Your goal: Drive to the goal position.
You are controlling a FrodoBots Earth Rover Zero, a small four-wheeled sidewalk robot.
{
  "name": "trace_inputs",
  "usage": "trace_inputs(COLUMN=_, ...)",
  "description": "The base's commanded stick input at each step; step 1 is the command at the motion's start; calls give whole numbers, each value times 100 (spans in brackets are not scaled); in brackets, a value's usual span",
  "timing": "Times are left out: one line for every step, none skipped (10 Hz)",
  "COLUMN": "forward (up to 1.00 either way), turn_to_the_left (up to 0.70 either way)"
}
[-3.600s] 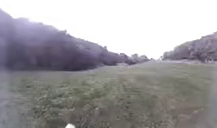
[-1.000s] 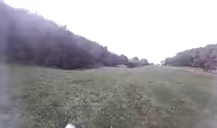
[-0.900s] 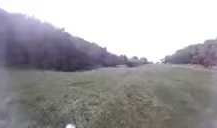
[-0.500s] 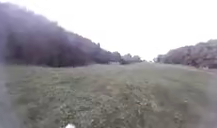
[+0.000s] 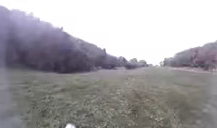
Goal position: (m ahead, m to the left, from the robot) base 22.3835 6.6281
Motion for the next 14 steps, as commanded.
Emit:
trace_inputs(forward=70, turn_to_the_left=-33)
trace_inputs(forward=70, turn_to_the_left=-34)
trace_inputs(forward=70, turn_to_the_left=-34)
trace_inputs(forward=70, turn_to_the_left=-34)
trace_inputs(forward=70, turn_to_the_left=-34)
trace_inputs(forward=70, turn_to_the_left=-34)
trace_inputs(forward=70, turn_to_the_left=-26)
trace_inputs(forward=70, turn_to_the_left=-13)
trace_inputs(forward=70, turn_to_the_left=-2)
trace_inputs(forward=70, turn_to_the_left=0)
trace_inputs(forward=70, turn_to_the_left=0)
trace_inputs(forward=70, turn_to_the_left=0)
trace_inputs(forward=70, turn_to_the_left=0)
trace_inputs(forward=70, turn_to_the_left=0)
